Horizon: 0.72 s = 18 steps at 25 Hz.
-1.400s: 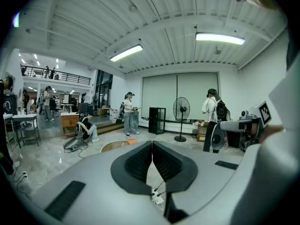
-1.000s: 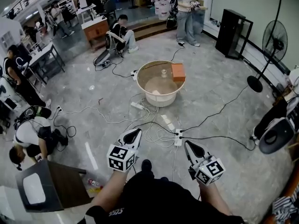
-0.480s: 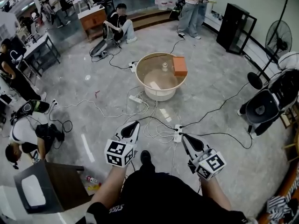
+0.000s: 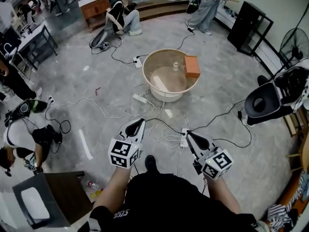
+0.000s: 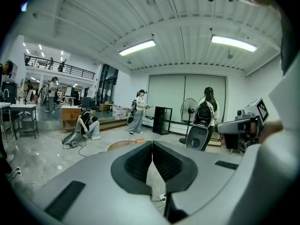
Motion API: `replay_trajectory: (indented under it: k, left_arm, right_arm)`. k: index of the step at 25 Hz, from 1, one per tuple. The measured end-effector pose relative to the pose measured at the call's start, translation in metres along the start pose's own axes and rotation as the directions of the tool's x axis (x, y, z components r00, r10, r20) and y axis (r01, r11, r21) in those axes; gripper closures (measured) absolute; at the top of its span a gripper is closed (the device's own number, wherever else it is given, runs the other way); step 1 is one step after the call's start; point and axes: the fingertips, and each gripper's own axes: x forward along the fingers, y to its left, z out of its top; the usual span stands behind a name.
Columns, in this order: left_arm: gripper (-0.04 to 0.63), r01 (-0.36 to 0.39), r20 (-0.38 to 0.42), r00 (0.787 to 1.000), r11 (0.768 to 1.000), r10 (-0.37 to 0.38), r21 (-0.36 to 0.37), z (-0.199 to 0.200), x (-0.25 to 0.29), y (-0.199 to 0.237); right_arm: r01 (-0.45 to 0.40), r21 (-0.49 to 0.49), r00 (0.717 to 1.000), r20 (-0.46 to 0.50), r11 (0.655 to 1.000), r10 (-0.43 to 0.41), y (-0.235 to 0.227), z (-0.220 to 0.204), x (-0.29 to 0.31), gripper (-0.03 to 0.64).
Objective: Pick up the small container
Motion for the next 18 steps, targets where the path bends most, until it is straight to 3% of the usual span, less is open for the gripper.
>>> replay_trajectory:
  k: [9, 18]
  left_arm:
    - [0.575, 0.022, 0.009, 1.0, 0.999, -0.022, -0.027, 0.009, 0.021, 0.064]
    - [0.575, 0.016, -0.035, 0.999, 0.999, -0.017, -0.03, 0.015, 0.036, 0.101]
  right_arm:
    - [-0.02, -0.02, 0.999, -0.051, 1.0, 0.019, -0.004, 0.022, 0.091, 0.602]
    - [0.02, 0.052, 0.998, -0.064, 0.998, -0.017, -0.03, 0.028, 0.126, 0.601]
